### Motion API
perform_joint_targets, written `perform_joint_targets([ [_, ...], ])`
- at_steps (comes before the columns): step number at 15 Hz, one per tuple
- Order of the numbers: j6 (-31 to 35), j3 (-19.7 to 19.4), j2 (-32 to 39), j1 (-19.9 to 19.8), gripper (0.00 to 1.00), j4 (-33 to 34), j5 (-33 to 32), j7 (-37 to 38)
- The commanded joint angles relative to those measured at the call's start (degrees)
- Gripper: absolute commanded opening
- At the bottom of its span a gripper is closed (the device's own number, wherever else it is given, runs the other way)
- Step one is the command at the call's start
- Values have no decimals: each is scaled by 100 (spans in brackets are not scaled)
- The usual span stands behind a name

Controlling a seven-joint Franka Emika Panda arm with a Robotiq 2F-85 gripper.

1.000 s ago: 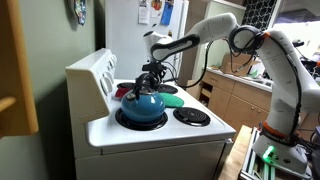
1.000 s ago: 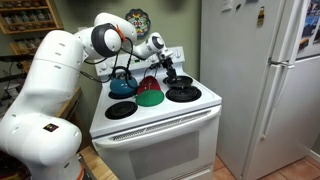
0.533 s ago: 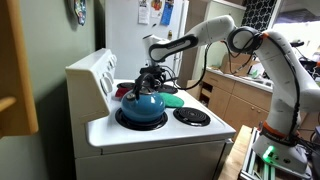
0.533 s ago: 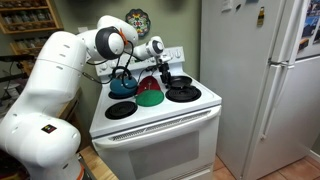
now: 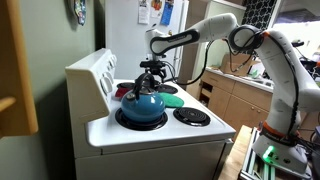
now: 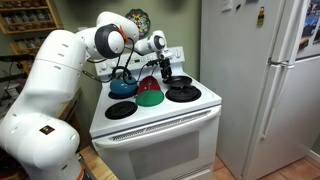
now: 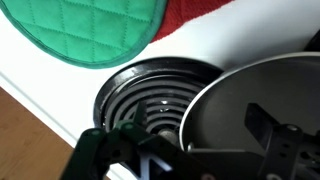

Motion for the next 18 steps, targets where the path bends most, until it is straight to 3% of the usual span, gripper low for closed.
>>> perform_joint_targets([
  [1, -30, 24, 5, -14, 100, 32, -3, -3],
  [9, 1031, -338, 392, -172, 100, 494, 23, 1967],
  [18, 874, -592, 136, -260, 100, 83, -261, 2337],
])
